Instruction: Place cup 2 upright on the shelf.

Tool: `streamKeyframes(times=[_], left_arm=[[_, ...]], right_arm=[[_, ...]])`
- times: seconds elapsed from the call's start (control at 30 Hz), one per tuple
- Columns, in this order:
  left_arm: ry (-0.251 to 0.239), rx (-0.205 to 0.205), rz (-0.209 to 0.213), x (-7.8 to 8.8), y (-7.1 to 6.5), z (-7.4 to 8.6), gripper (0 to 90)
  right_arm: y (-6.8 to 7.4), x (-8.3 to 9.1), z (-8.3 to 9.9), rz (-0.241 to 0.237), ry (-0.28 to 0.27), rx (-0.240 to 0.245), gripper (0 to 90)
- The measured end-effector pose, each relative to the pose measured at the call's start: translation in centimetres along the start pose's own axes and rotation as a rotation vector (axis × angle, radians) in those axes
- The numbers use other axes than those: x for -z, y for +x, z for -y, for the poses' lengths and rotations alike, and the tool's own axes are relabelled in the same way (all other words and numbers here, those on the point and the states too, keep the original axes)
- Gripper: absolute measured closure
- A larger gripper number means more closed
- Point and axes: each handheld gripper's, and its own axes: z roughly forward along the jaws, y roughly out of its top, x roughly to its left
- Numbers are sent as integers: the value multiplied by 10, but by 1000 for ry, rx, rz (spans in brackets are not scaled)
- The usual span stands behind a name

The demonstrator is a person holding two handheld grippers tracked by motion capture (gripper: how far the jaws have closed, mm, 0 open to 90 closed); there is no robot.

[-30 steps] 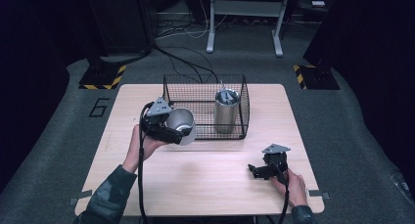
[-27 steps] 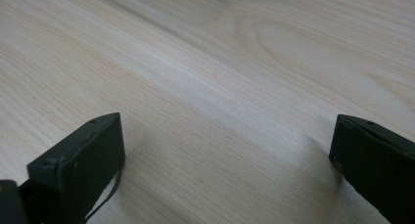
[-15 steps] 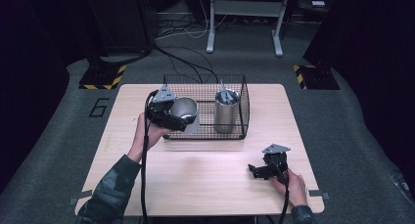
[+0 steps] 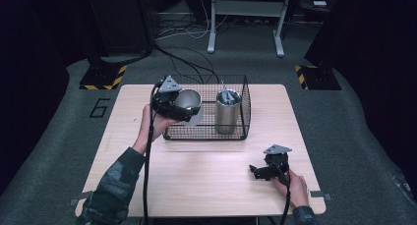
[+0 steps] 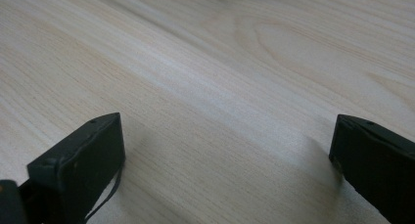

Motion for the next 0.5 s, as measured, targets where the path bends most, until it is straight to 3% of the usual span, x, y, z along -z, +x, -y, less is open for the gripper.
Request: streamKeyframes(times=[0.2,0.5], left_arm=[[-20,9,-18,-7,8,-8,61],[2,25,-38,-22,22,-15,61]], right_arm=[[0,0,0,0,1,-1,0],[0,0,0,0,0,0,0]])
